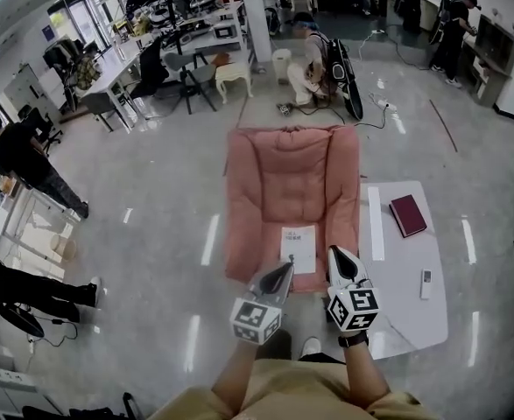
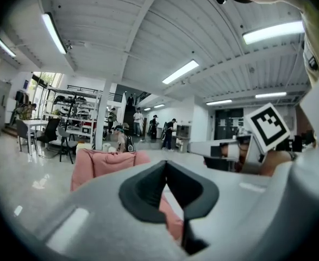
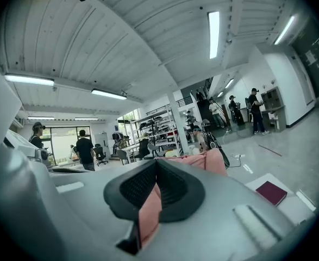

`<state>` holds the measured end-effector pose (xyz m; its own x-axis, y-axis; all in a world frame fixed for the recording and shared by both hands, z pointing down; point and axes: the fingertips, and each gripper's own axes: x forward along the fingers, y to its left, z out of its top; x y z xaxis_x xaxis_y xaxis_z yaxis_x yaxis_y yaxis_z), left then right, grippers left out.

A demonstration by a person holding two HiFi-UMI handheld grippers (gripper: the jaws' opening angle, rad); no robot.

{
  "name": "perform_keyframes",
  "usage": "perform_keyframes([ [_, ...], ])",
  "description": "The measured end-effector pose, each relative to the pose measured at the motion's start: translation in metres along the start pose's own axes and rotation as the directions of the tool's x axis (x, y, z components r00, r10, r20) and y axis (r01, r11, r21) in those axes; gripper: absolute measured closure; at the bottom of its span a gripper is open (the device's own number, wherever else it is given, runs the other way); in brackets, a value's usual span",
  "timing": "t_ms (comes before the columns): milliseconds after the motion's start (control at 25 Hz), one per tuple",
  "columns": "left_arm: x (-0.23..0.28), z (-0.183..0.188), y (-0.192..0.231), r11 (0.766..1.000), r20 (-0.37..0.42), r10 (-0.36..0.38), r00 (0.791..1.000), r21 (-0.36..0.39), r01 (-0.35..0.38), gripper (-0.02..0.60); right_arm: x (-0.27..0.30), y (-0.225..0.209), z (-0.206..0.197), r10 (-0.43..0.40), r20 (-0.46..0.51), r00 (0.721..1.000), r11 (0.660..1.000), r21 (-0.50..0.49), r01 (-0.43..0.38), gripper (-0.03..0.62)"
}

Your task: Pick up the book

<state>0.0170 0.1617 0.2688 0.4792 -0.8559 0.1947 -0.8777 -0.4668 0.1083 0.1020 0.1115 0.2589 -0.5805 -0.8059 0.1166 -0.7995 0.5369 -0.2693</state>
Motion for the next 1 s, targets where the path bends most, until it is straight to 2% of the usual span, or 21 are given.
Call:
perform_keyframes([
  [280,0.073,-0.037,0.063,0.998,-0.061,-0.010,0.998,-0.059,0.006,0.580,0.075,-0.031,-0.048,-0.002,-0.118,0.993,1.000,-0.002,0.001,0.586],
  [560,0.140,-0.075,0.138,0.992,-0.163,-0.030,0.986,-0.122,0.010,0.580,0.150,-0.064,-0.095,-0.043,-0.265,0.963,0.999,0.005,0.046,0.579],
  [840,0.179,-0.149,0.181,0.980,-0.309,-0.080,0.948,-0.197,0.019,0.580,0.196,-0.091,-0.170,-0.082,-0.420,0.904,0.994,0.027,0.103,0.570],
  [1000,0.187,-0.211,0.192,0.963,-0.396,-0.118,0.911,-0.269,0.007,0.580,0.207,-0.107,-0.232,-0.084,-0.519,0.850,0.990,0.057,0.132,0.550],
])
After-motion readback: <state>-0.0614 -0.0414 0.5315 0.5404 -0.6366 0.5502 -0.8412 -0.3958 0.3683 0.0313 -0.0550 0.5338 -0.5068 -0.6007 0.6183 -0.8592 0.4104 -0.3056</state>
